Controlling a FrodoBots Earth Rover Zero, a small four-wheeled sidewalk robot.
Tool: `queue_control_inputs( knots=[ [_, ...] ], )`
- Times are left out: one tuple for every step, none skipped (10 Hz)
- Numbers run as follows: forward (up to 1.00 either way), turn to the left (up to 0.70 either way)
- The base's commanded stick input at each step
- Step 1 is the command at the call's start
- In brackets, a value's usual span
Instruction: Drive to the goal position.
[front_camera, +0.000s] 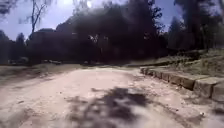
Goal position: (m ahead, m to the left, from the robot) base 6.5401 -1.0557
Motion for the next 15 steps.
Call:
queue_control_inputs(
  knots=[
    [0.70,0.00],
    [0.70,0.00],
    [0.70,0.00],
    [0.70,0.00],
    [0.70,0.00],
    [0.70,0.00],
    [0.70,0.00],
    [0.70,0.00],
    [0.70,0.00],
    [0.70,0.00],
    [0.70,0.00],
    [0.70,0.00],
    [0.70,0.00],
    [0.70,0.00],
    [0.70,0.00]
  ],
)
